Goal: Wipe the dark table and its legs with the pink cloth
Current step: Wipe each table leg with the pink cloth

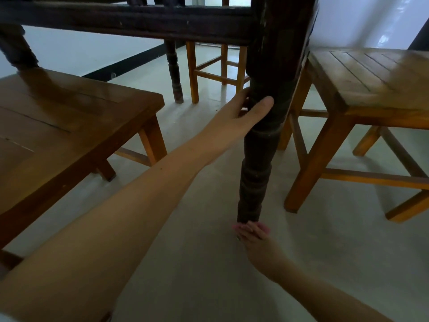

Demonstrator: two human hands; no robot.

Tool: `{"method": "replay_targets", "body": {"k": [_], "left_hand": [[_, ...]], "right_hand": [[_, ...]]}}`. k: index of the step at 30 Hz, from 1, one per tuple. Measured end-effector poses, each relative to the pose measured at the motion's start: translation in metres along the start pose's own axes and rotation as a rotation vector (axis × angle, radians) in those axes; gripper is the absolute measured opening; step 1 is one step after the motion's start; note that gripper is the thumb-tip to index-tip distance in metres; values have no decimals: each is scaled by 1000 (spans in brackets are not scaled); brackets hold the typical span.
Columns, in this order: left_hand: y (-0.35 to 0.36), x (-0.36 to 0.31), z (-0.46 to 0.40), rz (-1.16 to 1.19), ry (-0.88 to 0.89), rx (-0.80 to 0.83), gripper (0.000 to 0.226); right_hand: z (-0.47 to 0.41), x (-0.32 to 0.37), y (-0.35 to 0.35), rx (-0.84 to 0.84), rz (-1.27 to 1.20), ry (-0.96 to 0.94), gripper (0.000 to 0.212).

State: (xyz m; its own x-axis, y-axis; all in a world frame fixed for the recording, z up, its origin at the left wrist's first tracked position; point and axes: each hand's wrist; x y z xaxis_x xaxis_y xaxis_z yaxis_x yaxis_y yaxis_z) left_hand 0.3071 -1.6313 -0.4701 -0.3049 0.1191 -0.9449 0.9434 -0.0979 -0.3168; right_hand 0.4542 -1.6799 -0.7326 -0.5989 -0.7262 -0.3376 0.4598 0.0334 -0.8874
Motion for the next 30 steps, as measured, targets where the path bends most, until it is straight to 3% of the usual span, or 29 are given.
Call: {"method": "replay_targets", "body": {"k": [3,7,9,10,13,17,21,23,24,27,30], "left_hand": [[10,5,-2,-42,56,-98,64],[18,14,-3,12,140,-160,62],[20,16,-4,14,155,-165,62],[21,17,-4,8,160,-171,62],[22,19,-7,4,168,-184,63],[22,21,-8,-26,172,-199,69],[21,22,-9,-28,160,-210,63],[20,22,-9,-30,156,-192,64],[19,22,-9,-31,152,-185,64],[20,20,-8,-26,154,-187,62],[20,19,-5,-21,149,-176,63]], "right_hand": [[24,-14,-7,-98,-232,102,48],[52,-81,-67,-751,-1172,521,36],[51,-107,-103,-923,-1575,531,39],[44,-114,-116,-931,-1665,473,41],[17,-94,-119,-767,-1737,293,42],[0,-32,-47,-765,-1660,591,37],[3,-4,18,-260,-1685,807,30],[8,-10,14,-136,-1948,786,32],[6,-19,9,-179,-1913,817,27],[8,-48,-22,-514,-1816,847,19],[1,-39,-42,-570,-1680,753,29]]}}
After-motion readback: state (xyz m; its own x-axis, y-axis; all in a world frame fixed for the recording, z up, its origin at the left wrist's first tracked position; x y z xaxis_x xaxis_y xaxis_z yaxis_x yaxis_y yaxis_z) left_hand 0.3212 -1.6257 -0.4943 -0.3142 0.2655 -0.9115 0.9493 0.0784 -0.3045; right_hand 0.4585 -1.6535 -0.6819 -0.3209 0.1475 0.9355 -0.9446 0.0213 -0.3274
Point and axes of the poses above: each hand's wrist, its own z-axis away from the middle knuckle, its own y-axis out of the palm, x = y × z, and after that the axes turned 1 degree about -y, right-handed
